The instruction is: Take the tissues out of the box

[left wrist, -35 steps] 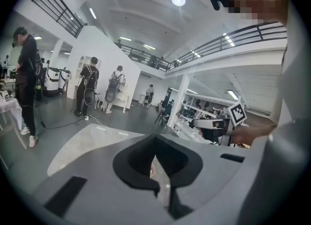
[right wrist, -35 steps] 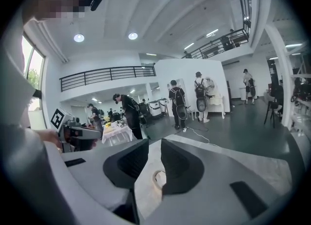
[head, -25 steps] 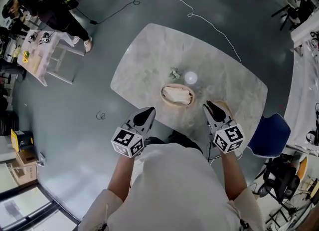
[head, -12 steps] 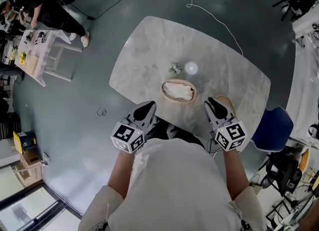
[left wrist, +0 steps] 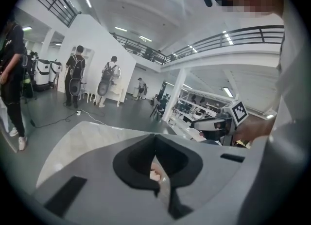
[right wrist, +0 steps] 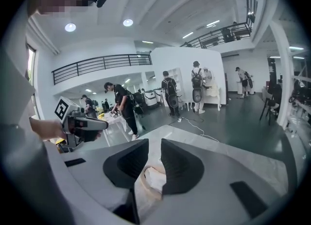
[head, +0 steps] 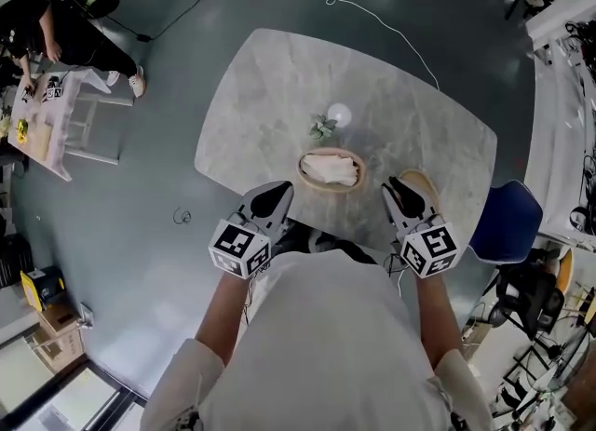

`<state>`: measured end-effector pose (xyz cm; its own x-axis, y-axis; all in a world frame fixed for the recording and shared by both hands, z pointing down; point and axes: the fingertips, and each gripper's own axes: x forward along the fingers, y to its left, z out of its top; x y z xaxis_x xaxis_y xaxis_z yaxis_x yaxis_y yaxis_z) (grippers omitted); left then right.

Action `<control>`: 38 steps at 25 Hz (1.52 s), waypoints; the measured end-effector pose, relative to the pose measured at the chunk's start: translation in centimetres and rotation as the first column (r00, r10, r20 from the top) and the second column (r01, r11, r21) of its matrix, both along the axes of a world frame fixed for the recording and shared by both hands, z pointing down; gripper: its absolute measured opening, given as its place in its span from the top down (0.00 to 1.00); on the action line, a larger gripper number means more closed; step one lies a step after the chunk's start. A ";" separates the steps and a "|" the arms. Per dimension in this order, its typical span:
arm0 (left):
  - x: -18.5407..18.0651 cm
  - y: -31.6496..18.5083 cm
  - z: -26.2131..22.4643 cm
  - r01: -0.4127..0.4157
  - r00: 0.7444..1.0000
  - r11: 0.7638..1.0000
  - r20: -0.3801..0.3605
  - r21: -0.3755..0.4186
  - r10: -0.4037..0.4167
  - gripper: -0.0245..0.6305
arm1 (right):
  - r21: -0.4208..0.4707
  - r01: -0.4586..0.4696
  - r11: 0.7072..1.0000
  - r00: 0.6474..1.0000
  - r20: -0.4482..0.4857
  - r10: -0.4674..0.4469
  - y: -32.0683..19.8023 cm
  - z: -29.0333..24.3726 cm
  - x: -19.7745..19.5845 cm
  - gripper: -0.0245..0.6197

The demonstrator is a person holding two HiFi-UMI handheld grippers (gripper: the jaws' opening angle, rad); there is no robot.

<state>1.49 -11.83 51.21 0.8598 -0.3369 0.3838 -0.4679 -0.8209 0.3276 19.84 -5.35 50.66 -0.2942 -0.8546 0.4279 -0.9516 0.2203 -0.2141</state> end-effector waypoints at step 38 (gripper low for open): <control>-1.8 -0.9 8.0 0.133 0.991 0.980 0.050 -0.145 -0.127 0.95 | -0.535 0.464 0.706 0.769 -0.152 -0.621 -3.7 26.3 -5.8 0.77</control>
